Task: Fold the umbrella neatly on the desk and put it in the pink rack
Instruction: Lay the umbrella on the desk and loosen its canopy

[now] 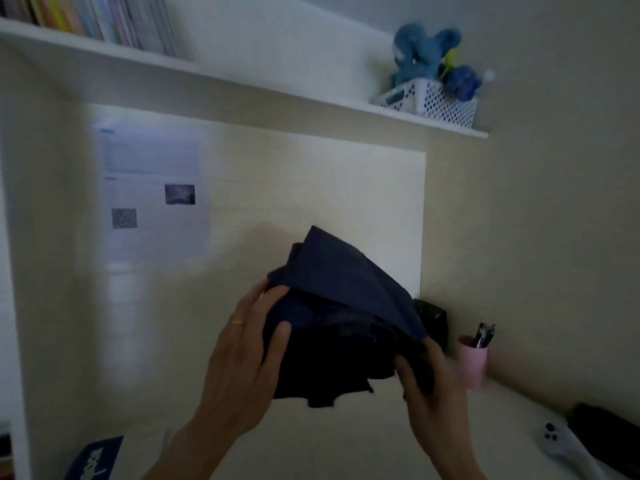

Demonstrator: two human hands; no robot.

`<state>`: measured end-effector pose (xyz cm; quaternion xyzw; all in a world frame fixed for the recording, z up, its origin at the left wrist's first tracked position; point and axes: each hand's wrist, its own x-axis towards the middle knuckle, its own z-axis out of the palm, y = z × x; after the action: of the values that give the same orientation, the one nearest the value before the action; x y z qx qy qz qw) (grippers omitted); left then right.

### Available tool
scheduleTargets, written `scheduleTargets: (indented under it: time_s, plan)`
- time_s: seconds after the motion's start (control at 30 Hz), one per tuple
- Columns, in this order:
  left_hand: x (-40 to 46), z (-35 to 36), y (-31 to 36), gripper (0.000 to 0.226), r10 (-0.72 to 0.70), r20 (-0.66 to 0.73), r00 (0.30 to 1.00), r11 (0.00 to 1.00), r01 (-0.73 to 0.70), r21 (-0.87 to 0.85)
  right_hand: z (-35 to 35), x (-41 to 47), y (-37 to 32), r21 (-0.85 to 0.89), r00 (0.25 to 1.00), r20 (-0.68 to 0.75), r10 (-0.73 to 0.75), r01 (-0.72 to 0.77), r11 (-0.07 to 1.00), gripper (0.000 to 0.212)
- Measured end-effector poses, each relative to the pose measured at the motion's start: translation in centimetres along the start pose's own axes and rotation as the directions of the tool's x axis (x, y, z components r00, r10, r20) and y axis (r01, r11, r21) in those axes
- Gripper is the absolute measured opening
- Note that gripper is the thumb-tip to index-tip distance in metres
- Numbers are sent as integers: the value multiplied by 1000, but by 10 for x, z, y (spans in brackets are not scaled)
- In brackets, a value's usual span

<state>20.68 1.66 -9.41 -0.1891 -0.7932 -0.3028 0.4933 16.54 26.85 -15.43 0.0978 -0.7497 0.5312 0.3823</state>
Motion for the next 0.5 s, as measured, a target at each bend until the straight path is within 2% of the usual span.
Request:
scheduleTargets:
  time_s: [0.07, 0.13, 0.17, 0.2, 0.23, 0.27, 0.33, 0.43, 0.5]
  plan:
    - [18, -8, 13, 44, 45, 57, 997, 967, -30, -253, 0, 17, -22, 350, 992, 78, 101, -122, 929, 36]
    - [36, -17, 22, 43, 30, -27, 999, 920, -38, -390, 2, 30, -37, 600, 956, 131, 264, -288, 746, 31]
    - [46, -23, 25, 40, 15, -91, 996, 933, -47, -357, 1, 34, -42, 684, 923, 167, 346, -361, 634, 30]
    - [57, -30, 28, 38, 11, -149, 989, 966, -49, -255, 1, 38, -49, 762, 888, 241, 391, -423, 490, 28]
    - [67, -37, 28, 37, 28, -187, 982, 990, -53, -134, 1, 41, -57, 819, 868, 312, 386, -452, 355, 26]
    - [76, -43, 27, 36, 37, -213, 976, 998, -48, -47, 3, 44, -61, 847, 863, 342, 372, -454, 277, 23]
    - [90, -53, 28, 35, -19, -212, 977, 999, 9, -47, 10, 52, -55, 886, 909, 232, 347, -345, 309, 15]
    - [104, -64, 27, 38, -95, -172, 981, 993, 82, -80, 8, 63, -64, 932, 927, 137, 349, -240, 272, 27]
    - [105, -70, 27, 41, -89, -157, 983, 995, 81, -58, 6, 59, -69, 924, 930, 76, 359, -201, 326, 12]
